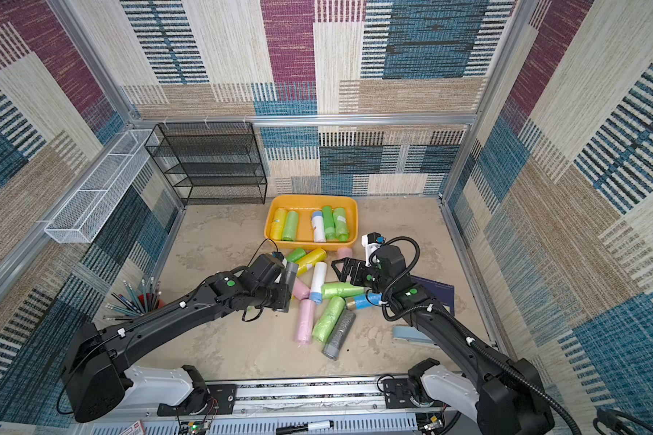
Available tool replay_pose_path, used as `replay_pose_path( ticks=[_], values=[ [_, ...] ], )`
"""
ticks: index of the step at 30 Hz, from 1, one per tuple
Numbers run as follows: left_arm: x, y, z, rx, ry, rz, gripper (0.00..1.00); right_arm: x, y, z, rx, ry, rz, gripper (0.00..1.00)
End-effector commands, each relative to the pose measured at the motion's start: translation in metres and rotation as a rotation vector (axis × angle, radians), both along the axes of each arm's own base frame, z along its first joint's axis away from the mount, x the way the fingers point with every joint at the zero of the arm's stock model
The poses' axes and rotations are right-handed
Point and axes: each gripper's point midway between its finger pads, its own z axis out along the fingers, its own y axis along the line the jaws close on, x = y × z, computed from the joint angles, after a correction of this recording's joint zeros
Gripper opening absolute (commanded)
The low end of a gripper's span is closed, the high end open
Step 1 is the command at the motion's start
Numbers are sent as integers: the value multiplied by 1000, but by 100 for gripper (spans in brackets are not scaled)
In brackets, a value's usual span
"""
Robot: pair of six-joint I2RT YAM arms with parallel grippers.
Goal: Put the roll of trash bags into the storage box
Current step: Pick up the roll of trash bags from the center of the board, then place the roll of trash bags in the storage box.
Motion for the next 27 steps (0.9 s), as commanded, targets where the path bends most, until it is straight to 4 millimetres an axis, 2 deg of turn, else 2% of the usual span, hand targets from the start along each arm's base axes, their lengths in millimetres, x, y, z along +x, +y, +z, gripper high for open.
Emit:
replay_pose_path(
  ticks=[1,4,15,22,27],
  values=[
    [13,0,10,16,-48,-12,26,-1,3,2,14,-23,19,99],
    [25,-6,15,18,-56,-31,26,-1,3,0,8,-15,19,99],
    [75,-43,21,-47,-63,-92,32,-1,-4,11,-4,-53,-13,99],
    [107,-48,23,-53,-70,-85,29,2,-7,3,-30,-35,-26,99],
    [134,-51,35,-110,-94,-75,29,4,-8,2,-30,-28,-38,99]
  ],
)
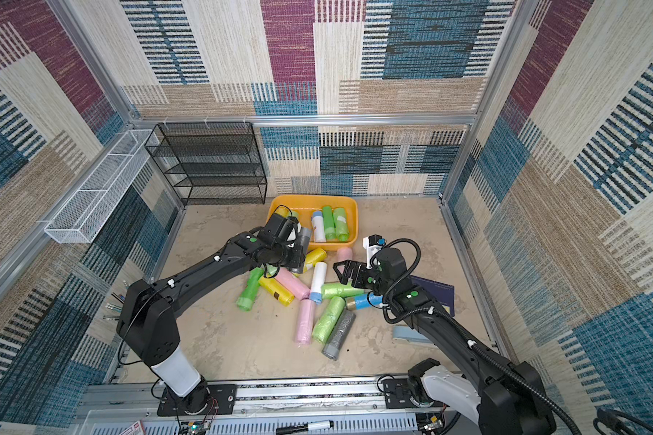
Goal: Put the roll of trash bags into the storage box
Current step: Place the roll of trash bags in the storage box.
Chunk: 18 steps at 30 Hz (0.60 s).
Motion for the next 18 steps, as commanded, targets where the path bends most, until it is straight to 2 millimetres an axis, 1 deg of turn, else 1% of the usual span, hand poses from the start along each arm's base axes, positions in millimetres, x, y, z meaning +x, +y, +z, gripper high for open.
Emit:
replay_pose_path(
  ticks=[1,6,9,15,18],
  values=[
    [20,-8,16,-60,-49,-25,29,4,-1,4,-2,-16,-16,99],
    [51,-8,24,-76,-62,-17,29,7,-1,2,-14,-8,-15,99],
    [68,-11,23,-94,-57,-22,29,10,-1,1,-25,-3,-18,99],
    [101,-15,13,-107,-32,-18,29,10,-2,1,-13,8,-33,99],
    [115,-14,4,-112,-17,-10,29,9,-4,-1,-12,10,-43,99]
  ],
)
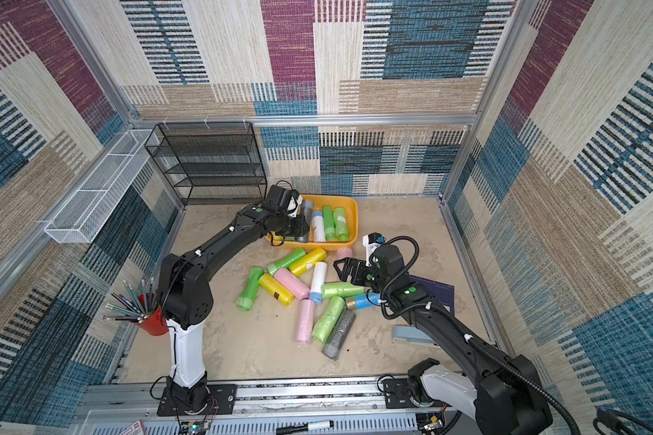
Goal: Put the roll of trash bags into the storage box
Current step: Place the roll of trash bags in the storage box.
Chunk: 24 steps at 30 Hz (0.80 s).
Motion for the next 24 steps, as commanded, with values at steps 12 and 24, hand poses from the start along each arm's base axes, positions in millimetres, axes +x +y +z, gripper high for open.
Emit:
replay_pose_path(
  ticks=[12,24],
  values=[
    [64,16,-47,15,52,33,29,2,-3,-9,-23,29,-19,99],
    [96,27,-88,27,94,80,43,3,-10,-21,-50,45,-52,99]
  ],
)
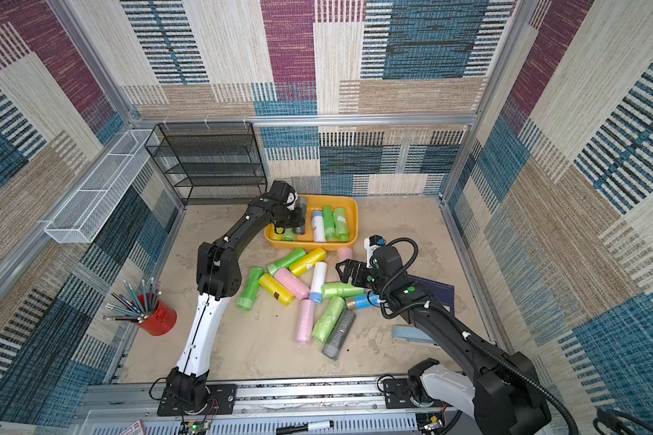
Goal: Put the roll of trash bags into the storage box
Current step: Place the roll of trash bags in the storage box.
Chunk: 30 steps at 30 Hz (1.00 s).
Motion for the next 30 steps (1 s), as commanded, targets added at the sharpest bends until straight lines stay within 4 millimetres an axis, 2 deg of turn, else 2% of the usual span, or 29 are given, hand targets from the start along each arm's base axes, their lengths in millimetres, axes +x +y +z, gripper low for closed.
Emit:
replay_pose_path(
  ticks=[1,7,11,12,13,21,25,30],
  values=[
    [0,4,-3,6,10,-5,45,4,-2,-5,-7,1,-20,99],
    [-3,5,8,4,-3,-24,60,5,1,-12,-20,44,-7,99],
    [-7,6,28,-6,-24,-23,65,2,10,0,41,12,30,99],
    [-9,6,32,-10,-27,-22,76,1,10,1,51,5,28,99],
    [-10,6,39,-13,-34,-24,99,0,9,4,57,-3,23,99],
    [-33,12,81,-45,-52,-9,98,-9,4,12,86,-4,3,99],
    [-48,16,93,-61,-47,20,98,-13,1,16,105,-13,-12,99],
    [-63,31,102,-40,-44,116,98,-16,2,15,111,-17,0,99]
  ],
)
